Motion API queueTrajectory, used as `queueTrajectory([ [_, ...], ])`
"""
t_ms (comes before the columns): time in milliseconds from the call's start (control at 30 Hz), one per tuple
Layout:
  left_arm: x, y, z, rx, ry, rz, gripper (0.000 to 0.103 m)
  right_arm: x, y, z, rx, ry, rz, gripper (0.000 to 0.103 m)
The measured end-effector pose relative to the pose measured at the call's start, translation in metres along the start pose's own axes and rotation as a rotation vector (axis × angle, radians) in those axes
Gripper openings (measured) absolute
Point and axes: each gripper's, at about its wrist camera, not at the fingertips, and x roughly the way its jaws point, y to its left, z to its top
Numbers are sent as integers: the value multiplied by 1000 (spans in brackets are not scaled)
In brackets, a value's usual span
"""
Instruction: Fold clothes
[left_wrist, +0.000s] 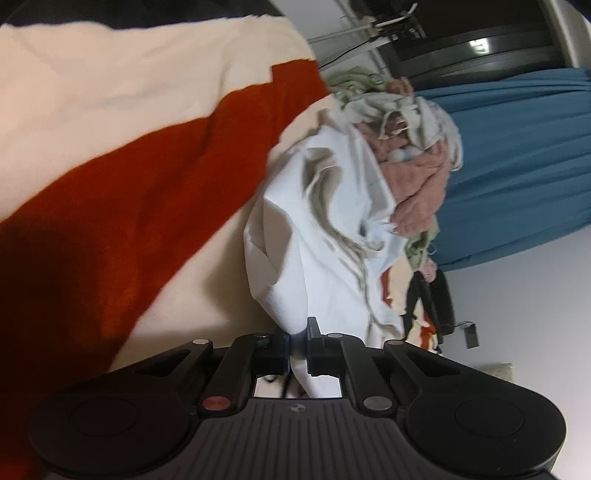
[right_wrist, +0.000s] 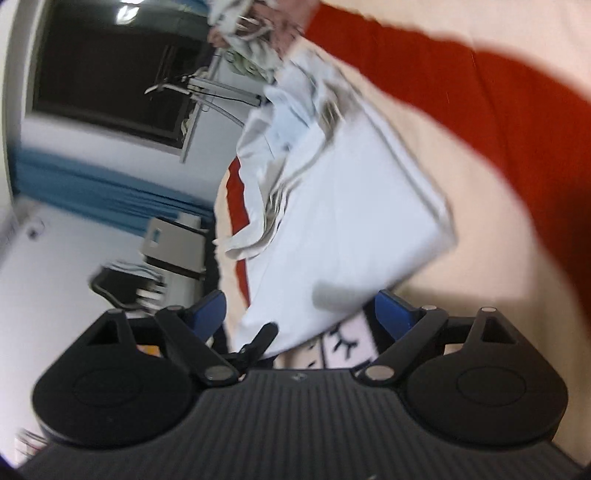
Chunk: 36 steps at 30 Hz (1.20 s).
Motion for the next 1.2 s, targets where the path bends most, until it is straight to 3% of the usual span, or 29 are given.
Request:
queueTrajectory([
  [133,-5,-9,-3,21,-25,-39,7,30,-5,-5,69,39,9,54],
  [200,-7,-11,-4,28,-29,-44,6,33,-4,-5,63,16,-13,31],
  [267,-5,-10,-5,23,-25,-34,6,34,-3,-6,51,-12,-37,21],
  [700,-7,-7,-5,7,-21,-27,6,21,13,-8,-107,-157,-202,17],
  [1200,-7,-6,-4,-12,-17,-11,6,4,22,-7,-219,-235,-275,13],
])
